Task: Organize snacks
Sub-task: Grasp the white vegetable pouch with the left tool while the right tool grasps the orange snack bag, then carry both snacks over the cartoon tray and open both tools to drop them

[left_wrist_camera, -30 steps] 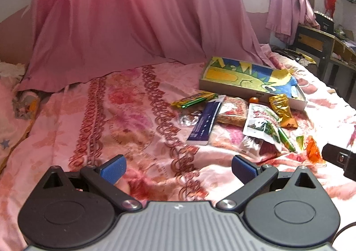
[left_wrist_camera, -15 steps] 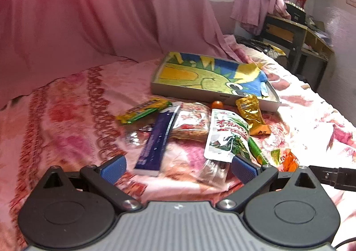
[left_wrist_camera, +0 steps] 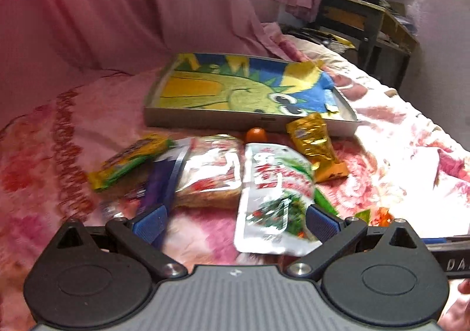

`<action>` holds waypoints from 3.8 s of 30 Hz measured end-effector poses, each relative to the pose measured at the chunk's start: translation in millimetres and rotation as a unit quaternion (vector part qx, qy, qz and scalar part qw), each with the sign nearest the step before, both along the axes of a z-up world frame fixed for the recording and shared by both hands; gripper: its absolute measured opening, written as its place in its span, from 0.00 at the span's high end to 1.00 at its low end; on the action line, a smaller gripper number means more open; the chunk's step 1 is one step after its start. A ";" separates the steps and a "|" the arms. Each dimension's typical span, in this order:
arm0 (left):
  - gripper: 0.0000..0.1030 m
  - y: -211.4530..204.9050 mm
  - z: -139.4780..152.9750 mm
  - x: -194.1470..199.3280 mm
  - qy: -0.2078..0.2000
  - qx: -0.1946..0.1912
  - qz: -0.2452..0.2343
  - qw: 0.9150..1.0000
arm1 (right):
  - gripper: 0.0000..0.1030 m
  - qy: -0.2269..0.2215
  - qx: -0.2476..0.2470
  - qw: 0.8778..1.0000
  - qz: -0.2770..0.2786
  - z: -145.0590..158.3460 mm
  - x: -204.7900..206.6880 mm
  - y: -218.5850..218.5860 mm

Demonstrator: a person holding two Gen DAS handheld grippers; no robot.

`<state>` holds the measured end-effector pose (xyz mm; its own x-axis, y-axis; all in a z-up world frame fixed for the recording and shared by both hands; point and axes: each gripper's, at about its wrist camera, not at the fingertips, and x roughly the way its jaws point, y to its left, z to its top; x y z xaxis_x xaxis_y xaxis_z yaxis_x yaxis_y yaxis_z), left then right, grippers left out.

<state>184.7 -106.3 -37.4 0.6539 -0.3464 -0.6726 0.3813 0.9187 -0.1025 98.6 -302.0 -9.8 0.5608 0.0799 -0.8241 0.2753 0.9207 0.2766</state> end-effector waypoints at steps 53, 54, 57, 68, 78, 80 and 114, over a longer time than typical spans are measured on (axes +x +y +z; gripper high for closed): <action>0.54 -52.4 28.4 55.2 -0.062 0.002 0.048 0.997 | 0.56 -0.146 0.003 0.988 -0.051 23.6 44.4 -29.1; 0.54 -53.9 32.3 64.3 -0.061 -0.005 0.054 0.997 | 0.56 -0.161 0.002 0.986 -0.050 27.9 52.0 -31.7; 0.54 -59.2 38.8 88.4 -0.065 -0.013 0.064 0.996 | 0.56 -0.203 -0.009 0.978 -0.046 38.5 80.2 -39.8; 0.54 -99.3 19.0 179.7 -0.041 -0.039 0.081 0.995 | 0.56 -0.237 -0.041 0.969 -0.064 8.7 162.0 -81.0; 0.54 -114.0 -19.0 216.8 0.011 -0.030 0.093 0.995 | 0.56 -0.198 -0.068 0.977 -0.046 -26.2 195.6 -85.6; 0.54 -115.8 -23.7 216.9 0.015 -0.025 0.094 0.995 | 0.56 -0.188 -0.062 0.979 -0.046 -32.2 198.8 -86.9; 0.01 -44.4 74.9 80.8 -0.103 -0.063 0.141 0.983 | 0.01 -0.317 -0.145 0.936 -0.057 58.9 80.0 -65.1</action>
<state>265.4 -150.7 37.5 0.8534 -0.2032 -0.4800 0.1372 0.9760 -0.1692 178.6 -367.1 49.1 0.9354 -0.1854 -0.3011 0.2413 0.9571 0.1603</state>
